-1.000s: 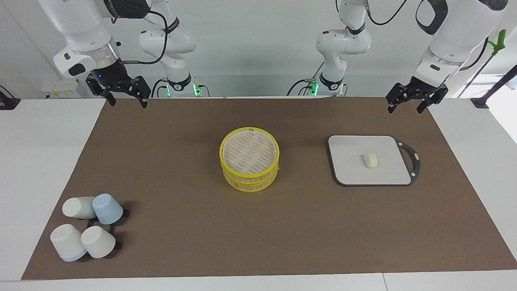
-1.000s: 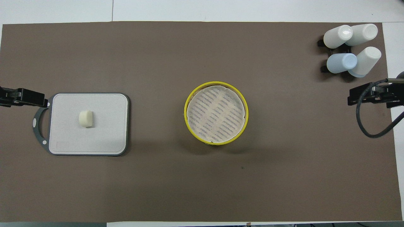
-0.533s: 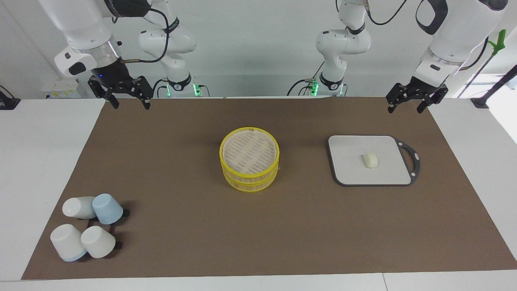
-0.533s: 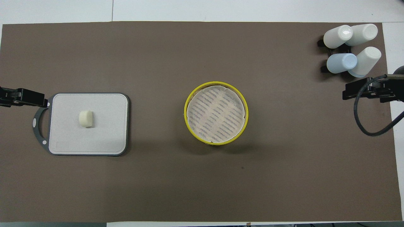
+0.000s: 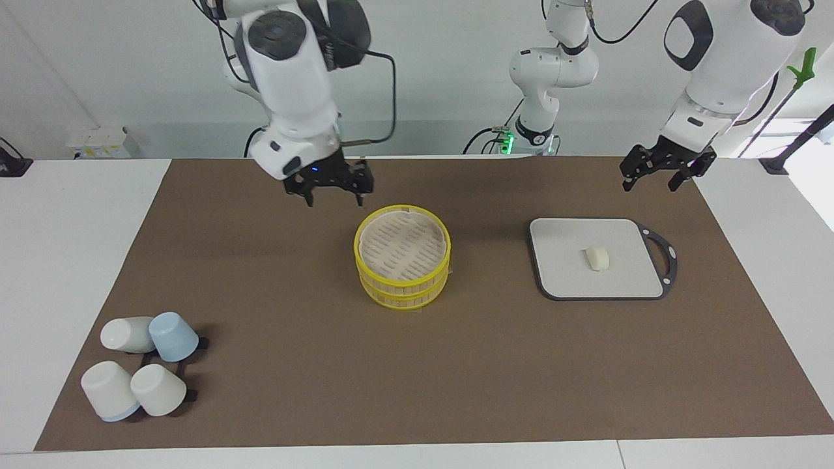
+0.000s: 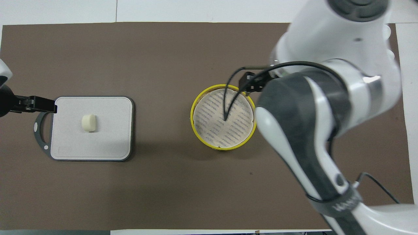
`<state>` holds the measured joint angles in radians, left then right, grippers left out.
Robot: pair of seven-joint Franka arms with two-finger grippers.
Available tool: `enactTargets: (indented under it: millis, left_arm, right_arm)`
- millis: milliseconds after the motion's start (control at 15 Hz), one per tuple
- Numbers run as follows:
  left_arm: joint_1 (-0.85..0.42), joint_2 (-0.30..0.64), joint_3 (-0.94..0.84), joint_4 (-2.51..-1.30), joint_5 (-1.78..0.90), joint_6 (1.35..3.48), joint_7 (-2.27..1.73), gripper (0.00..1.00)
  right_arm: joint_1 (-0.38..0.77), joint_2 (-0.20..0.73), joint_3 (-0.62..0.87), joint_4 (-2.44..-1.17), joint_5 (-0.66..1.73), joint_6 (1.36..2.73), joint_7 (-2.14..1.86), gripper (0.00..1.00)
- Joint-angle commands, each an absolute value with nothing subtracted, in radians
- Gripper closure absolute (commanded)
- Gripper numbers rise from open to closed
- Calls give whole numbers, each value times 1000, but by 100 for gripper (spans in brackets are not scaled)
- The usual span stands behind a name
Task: Place bun in steamer
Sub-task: 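Grasp the steamer lid with the right gripper while the left gripper reaches the bun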
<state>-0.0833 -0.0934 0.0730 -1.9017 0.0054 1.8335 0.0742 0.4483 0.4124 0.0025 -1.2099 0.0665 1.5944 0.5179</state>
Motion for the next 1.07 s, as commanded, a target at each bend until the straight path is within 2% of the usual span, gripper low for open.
enactTargets:
  millis: [0, 133, 333, 533, 800, 1000]
  left_arm:
    - [-61, -149, 71, -2176, 21, 2072, 87, 0]
    - [-49, -79, 71, -2216, 21, 2188, 80, 0]
    - [-40, 21, 69, -2220, 20, 2282, 61, 0]
    - [-51, 86, 68, -2227, 18, 2380, -8, 0]
    - [-63, 149, 66, -2229, 18, 2431, -3, 0]
    - [-74, 147, 66, -2226, 18, 2395, -3, 10]
  right_arm:
    - [553, 628, -20, -1054, 60, 1681, 644, 0]
    - [656, 672, -61, -1046, 22, 1729, 690, 0]
    - [680, 661, -60, -1098, 12, 1738, 706, 0]
    - [683, 625, -57, -1194, 26, 1825, 767, 0]
    - [706, 565, -55, -1334, 25, 1896, 761, 0]
    - [704, 551, -52, -1373, 29, 1942, 758, 0]
